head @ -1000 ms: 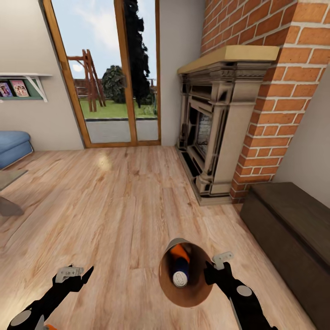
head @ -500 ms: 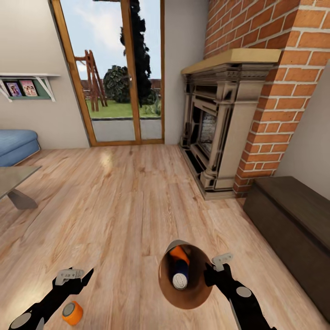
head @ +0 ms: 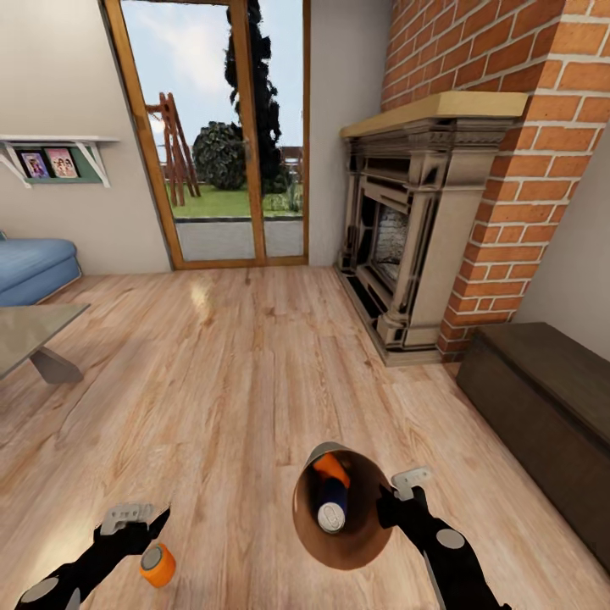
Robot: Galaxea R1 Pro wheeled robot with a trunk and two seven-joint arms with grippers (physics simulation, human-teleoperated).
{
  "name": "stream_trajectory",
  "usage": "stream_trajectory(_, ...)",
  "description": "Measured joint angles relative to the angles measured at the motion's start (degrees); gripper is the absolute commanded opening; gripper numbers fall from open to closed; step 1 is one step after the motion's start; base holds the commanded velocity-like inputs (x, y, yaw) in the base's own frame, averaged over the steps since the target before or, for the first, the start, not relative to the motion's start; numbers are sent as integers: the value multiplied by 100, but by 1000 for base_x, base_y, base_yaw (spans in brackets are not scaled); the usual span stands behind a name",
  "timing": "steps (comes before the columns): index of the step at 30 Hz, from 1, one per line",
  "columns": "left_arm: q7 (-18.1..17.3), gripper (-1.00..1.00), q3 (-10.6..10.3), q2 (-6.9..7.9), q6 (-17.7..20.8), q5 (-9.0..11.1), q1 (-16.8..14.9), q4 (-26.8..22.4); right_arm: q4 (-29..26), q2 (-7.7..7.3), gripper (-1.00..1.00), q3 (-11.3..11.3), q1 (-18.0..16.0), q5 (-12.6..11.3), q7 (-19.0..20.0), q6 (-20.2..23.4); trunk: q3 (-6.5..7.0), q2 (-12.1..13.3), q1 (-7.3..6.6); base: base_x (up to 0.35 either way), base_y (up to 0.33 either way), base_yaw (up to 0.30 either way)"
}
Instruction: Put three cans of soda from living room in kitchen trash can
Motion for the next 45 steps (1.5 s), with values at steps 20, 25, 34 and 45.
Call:
stream_trajectory(20, 943, 100, -33, -11, 1003, -2, -39, 325, -1485, 68, -100, 165, -146, -49, 77, 585, 0, 0, 0, 0, 2, 0)
stream_trajectory(25, 946, 100, -34, -12, 1039, 6, -74, 308, -1576, 90, -100, 302, -425, -29, 74, 630, 1, 0, 0, 0, 0, 0)
stream_trajectory(34, 942, 100, -50, 14, 2308, 28, -857, 228, -1575, 102, -100, 610, -537, -181, 85, 657, 1, 0, 0, 0, 0, 0)
stream_trajectory(45, 1513, 100, -65, 345, 4163, -20, -2546, 417, -1567, 103, -100, 623, -541, -165, 74, 650, 0, 0, 0, 0, 0, 0)
